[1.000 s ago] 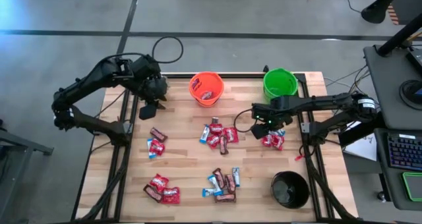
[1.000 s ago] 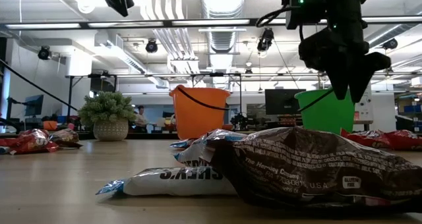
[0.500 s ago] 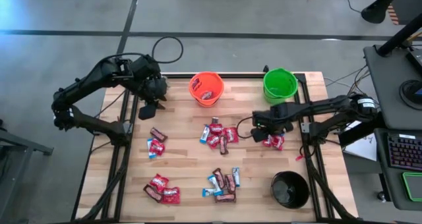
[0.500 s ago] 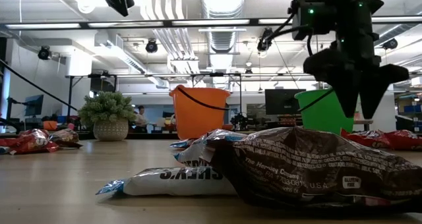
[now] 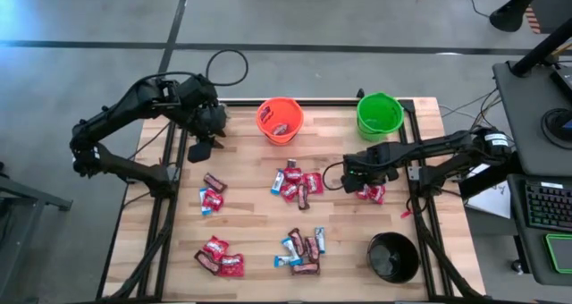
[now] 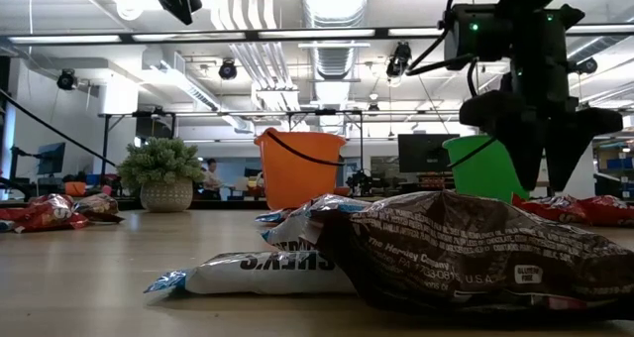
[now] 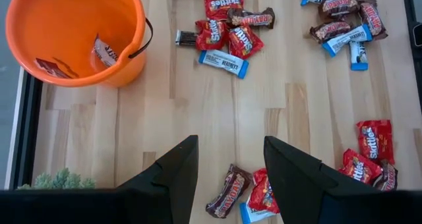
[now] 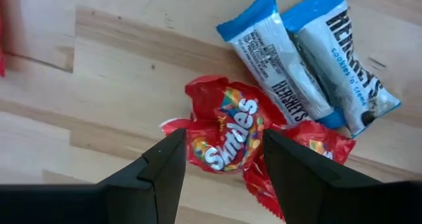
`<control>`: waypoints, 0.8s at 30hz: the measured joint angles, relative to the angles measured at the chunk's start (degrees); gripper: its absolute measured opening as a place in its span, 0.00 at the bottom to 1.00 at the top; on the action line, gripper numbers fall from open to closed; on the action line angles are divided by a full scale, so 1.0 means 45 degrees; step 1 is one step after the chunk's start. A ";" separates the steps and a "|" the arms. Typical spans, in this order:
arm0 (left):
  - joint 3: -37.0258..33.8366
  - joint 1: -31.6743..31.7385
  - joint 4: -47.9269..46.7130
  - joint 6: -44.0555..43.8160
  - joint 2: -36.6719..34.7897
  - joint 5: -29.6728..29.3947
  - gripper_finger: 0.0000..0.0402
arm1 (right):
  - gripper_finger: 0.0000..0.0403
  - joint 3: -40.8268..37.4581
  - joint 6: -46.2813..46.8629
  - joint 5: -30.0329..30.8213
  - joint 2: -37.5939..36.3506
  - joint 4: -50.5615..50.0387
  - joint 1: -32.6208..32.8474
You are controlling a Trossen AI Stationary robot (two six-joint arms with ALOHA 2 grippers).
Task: Sort candy
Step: Put the red candy into the green bucket
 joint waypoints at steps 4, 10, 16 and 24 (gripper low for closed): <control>0.0000 0.0002 0.0000 0.0000 0.0000 0.0000 0.39 | 0.47 -0.0228 0.0053 0.0015 0.0000 0.0013 0.0000; 0.0000 0.0001 0.0000 0.0000 -0.0004 0.0000 0.39 | 0.47 -0.0781 0.0385 0.0006 0.0000 0.0474 0.0000; 0.0000 0.0002 0.0000 0.0000 -0.0005 0.0000 0.39 | 0.47 -0.1028 0.0430 -0.0002 0.0017 0.1206 0.0000; 0.0000 0.0000 0.0003 -0.0019 -0.0005 0.0000 0.39 | 0.47 -0.1701 0.0745 -0.0043 0.0039 0.2076 0.0000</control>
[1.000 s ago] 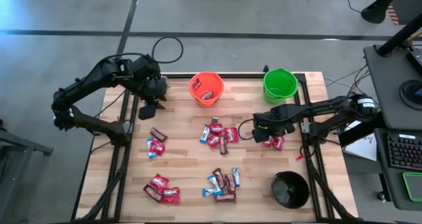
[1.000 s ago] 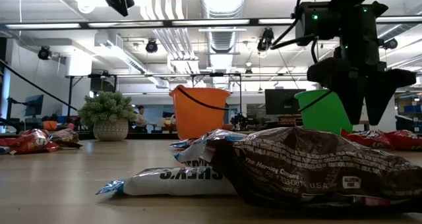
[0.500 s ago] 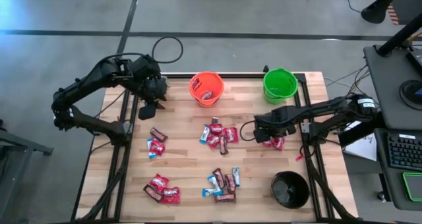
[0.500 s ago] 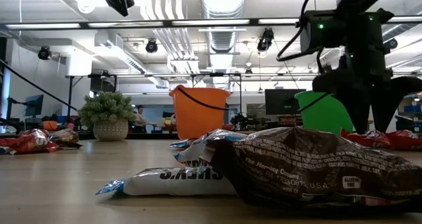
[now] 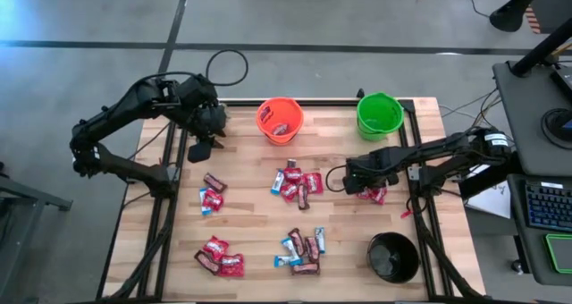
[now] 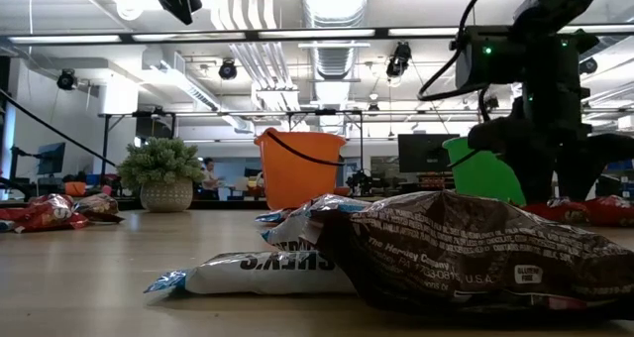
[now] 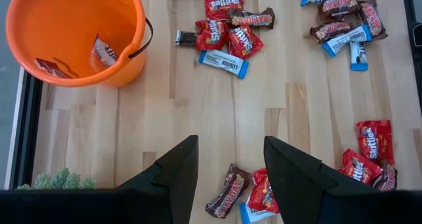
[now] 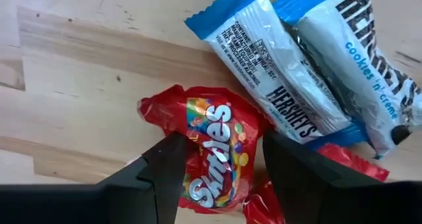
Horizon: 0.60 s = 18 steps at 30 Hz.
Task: Sort candy
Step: Put the red candy into the green bucket
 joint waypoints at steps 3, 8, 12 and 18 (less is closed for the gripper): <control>0.0000 0.0001 0.0001 -0.0010 0.0000 0.0000 0.39 | 0.42 -0.0010 -0.0016 0.0000 0.0000 0.0033 0.0000; 0.0000 -0.0001 0.0012 -0.0022 0.0005 0.0000 0.39 | 0.21 -0.0010 -0.0316 -0.0011 0.0000 0.0046 -0.0003; 0.0000 0.0001 0.0017 -0.0024 0.0005 0.0000 0.39 | 0.05 -0.0005 -0.0687 -0.0290 -0.0015 0.0046 -0.0010; 0.0000 -0.0003 -0.0008 -0.0029 0.0005 0.0000 0.39 | 0.03 0.0461 -0.1102 -0.0913 -0.0015 -0.0056 -0.0005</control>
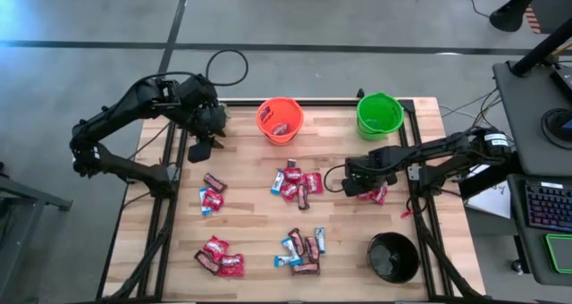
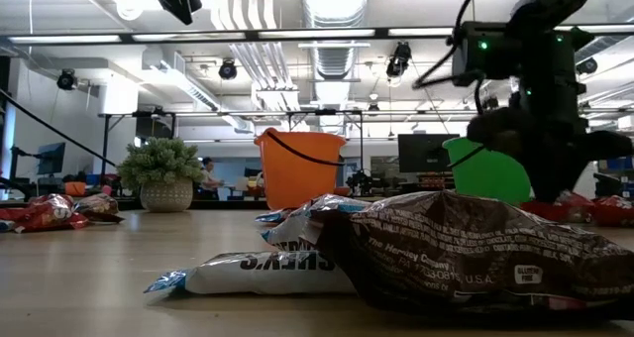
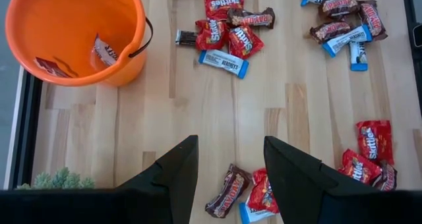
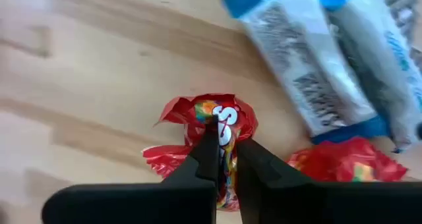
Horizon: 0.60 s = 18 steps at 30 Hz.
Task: Sort candy
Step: Put the red candy into the green bucket
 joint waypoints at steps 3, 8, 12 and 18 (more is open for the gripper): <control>0.0000 0.0000 -0.0063 0.0000 0.0000 -0.0003 0.39 | 0.03 0.0653 -0.0381 -0.0345 0.0000 -0.0046 0.0000; 0.0000 0.0000 -0.0381 -0.0005 0.0000 -0.0005 0.39 | 0.03 0.1891 -0.1030 -0.0351 0.0000 -0.0114 0.0000; 0.0000 0.0000 -0.0542 0.0011 0.0000 -0.0005 0.39 | 0.03 0.2928 -0.1488 0.0499 0.0000 -0.1306 -0.0038; 0.0000 0.0005 -0.0587 0.0326 0.0025 -0.0011 0.39 | 0.03 0.4868 -0.2387 0.2497 0.0000 -0.4717 -0.0367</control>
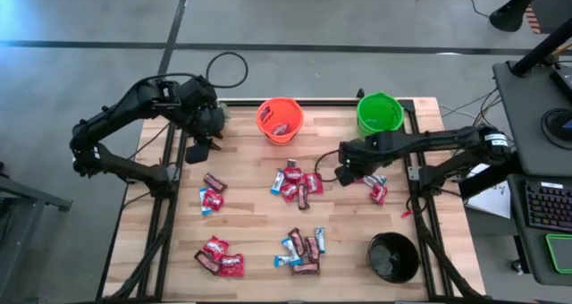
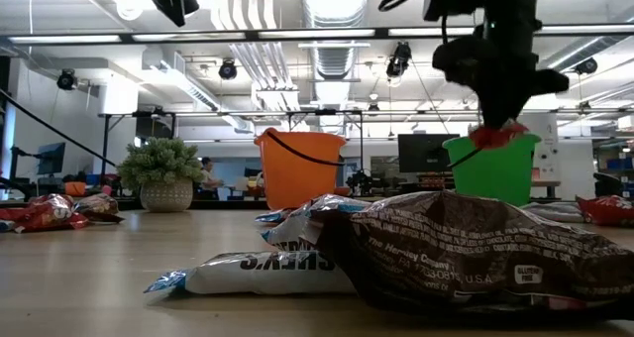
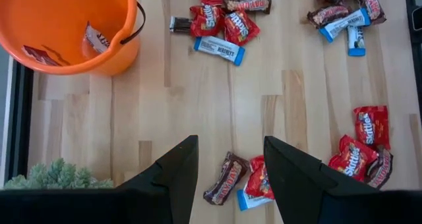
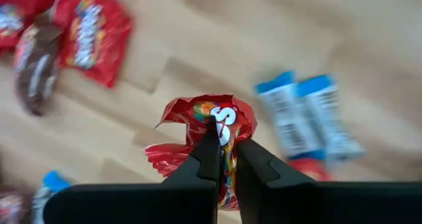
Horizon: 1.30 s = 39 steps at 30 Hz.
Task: Sort candy
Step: Put the red candy into the green bucket
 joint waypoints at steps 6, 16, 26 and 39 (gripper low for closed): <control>0.0000 -0.0004 0.0061 -0.0090 0.0057 0.0001 0.39 | 0.03 0.1868 -0.1572 0.1172 0.0000 -0.2137 -0.0894; 0.0000 -0.0005 0.0068 -0.0611 0.0057 0.0001 0.39 | 0.03 0.3192 -0.4708 0.1476 0.0000 -0.2424 -0.3944; 0.0000 0.0000 0.0068 -0.0996 0.0057 -0.0004 0.38 | 0.03 0.4164 -0.7282 0.1476 0.0000 -0.2584 -0.6565; 0.0000 -0.0004 0.0183 -0.1291 0.0057 -0.0033 0.38 | 0.03 0.4692 -0.9394 0.1692 -0.0005 -0.2695 -0.9357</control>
